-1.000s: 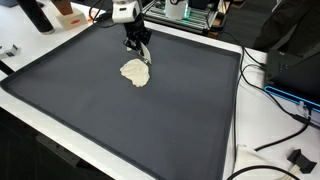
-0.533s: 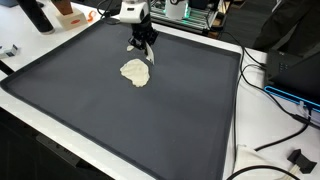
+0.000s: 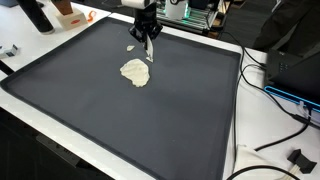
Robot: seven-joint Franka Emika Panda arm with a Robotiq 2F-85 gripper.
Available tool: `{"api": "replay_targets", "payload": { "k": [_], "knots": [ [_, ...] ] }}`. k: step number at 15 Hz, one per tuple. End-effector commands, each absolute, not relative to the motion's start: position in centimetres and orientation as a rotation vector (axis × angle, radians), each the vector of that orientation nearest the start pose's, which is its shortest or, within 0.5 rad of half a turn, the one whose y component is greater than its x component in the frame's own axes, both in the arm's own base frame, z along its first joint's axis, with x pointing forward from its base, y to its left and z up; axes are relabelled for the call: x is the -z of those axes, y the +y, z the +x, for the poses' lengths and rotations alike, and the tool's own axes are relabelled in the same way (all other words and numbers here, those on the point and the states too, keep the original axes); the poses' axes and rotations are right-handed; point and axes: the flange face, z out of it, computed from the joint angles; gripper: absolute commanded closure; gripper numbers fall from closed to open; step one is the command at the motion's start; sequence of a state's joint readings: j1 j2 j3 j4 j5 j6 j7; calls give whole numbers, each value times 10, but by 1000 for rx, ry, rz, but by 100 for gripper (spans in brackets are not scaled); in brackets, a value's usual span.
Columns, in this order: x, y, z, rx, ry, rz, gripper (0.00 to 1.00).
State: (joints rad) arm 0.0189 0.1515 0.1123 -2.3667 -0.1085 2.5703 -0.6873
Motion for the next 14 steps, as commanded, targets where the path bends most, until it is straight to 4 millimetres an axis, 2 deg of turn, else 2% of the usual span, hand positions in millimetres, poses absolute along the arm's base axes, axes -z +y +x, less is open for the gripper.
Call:
{"api": "replay_targets", "payload": {
  "k": [1,8,14],
  "knots": [
    [-296,72,504,97,-1260,-3035,99],
    [-335,79,511,164,-794,-3265,99],
    [-353,80,519,127,-426,-3338,99]
  ]
}}
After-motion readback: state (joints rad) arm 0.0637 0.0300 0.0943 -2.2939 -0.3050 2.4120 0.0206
